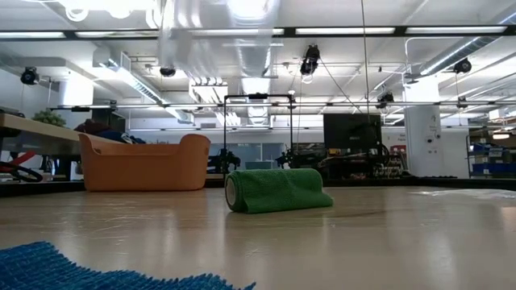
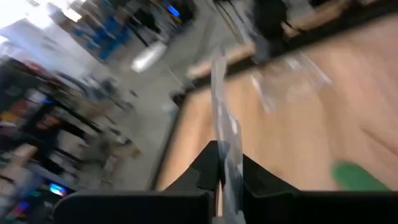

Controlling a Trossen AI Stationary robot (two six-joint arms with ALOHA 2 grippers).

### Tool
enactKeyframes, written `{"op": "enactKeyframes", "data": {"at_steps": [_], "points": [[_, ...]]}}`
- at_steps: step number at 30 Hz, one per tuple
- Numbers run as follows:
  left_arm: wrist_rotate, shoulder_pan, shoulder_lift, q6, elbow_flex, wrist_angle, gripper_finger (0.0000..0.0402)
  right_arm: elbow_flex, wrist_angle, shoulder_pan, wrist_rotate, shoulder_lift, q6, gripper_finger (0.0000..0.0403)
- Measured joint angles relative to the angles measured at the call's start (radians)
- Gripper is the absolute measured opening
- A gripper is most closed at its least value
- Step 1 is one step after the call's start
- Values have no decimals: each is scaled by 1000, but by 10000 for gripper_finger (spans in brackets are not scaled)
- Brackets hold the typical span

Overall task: Roll bandage
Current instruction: Open the top transparent zip bag

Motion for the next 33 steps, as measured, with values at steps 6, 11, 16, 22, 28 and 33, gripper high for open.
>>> {"op": "enactKeyframes", "data": {"at_steps": [6, 11, 16, 22, 28, 33], "points": [[169, -2, 7, -110, 62, -192, 0, 4, 249, 6, -52, 151, -368, 164], [281, -14, 7, -127, 83, -186, 0, 68, 323, -7, -47, 237, -489, 148], [321, -44, 21, -80, 86, -179, 0, 128, 309, -7, -41, 268, -486, 111], [323, -59, 22, -74, 86, -154, 0, 166, 277, 0, -41, 269, -448, 44], [317, -58, 21, -75, 86, -150, 0, 209, 259, 33, -41, 265, -463, 22], [318, -59, 21, -75, 86, -131, 0, 201, 281, 39, -41, 268, -496, 61]]}}
